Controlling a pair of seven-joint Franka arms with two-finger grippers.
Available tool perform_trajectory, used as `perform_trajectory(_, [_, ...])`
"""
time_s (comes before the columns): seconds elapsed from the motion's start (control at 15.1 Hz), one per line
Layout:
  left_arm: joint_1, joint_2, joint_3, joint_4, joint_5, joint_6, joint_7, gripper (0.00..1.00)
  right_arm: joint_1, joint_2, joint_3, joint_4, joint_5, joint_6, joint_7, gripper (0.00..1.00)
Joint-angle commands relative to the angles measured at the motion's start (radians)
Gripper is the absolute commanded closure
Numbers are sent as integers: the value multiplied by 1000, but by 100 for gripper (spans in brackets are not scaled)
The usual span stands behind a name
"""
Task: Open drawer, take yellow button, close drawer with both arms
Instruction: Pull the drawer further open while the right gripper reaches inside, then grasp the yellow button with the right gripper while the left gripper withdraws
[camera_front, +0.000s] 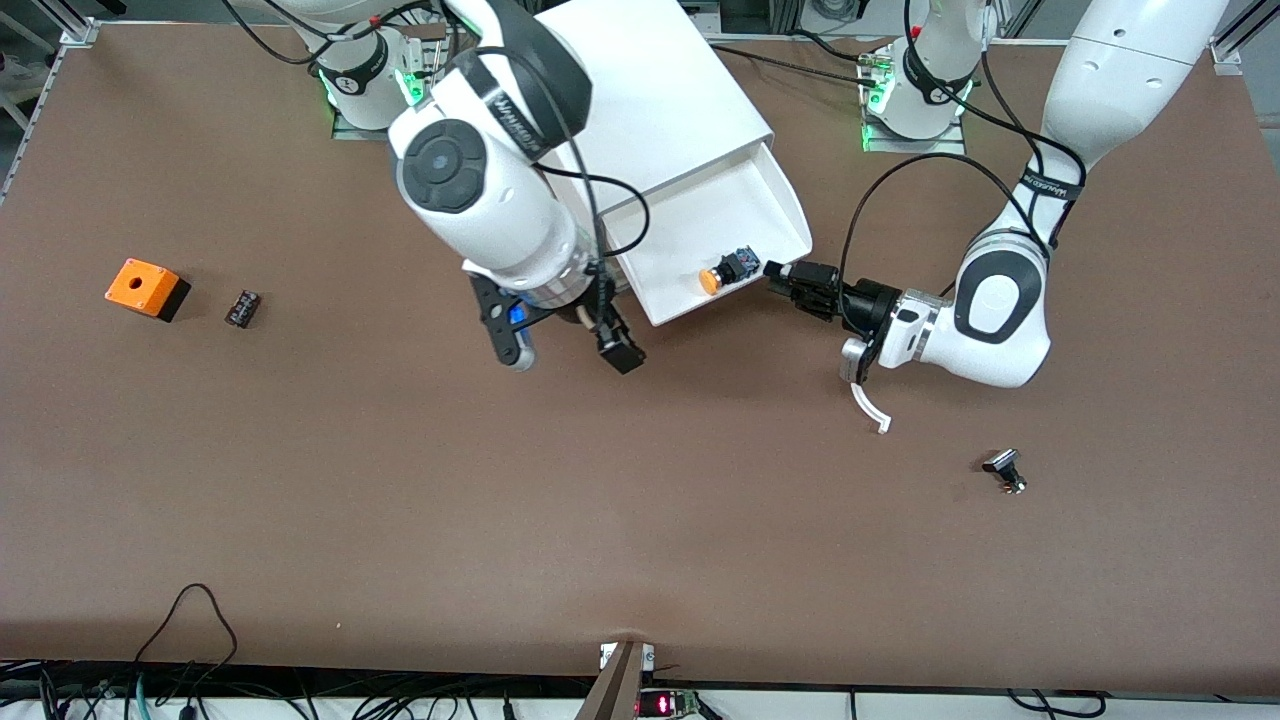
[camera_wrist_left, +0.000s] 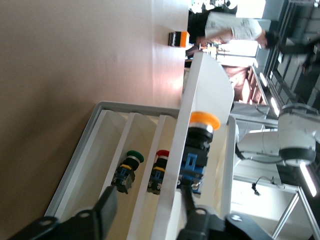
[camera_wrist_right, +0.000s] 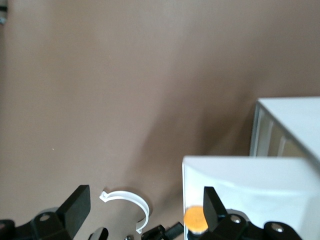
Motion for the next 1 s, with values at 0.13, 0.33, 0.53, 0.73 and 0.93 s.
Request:
perform_trajectory(0.13, [2,-18,-8,151,186,-13,-328,0,82,53,-15,48,-17,50,112,0])
perform_trajectory(0.33, [0,-26,-8,267,373,-81,-511,0,125,79,-15,48,-18,92,168,0])
perform_trajectory(0.53, [2,-29,-4,406,576,-203,-629,0,155,107,-14,48,-18,112,175,0])
perform_trajectory(0.73, [2,-29,-2,510,740,-302,-721,0,194,123,-14,48,-18,126,201,0])
perform_trajectory(0.93, [9,-44,9,587,892,-365,-772,0,227,140,-14,46,-20,139,216,0])
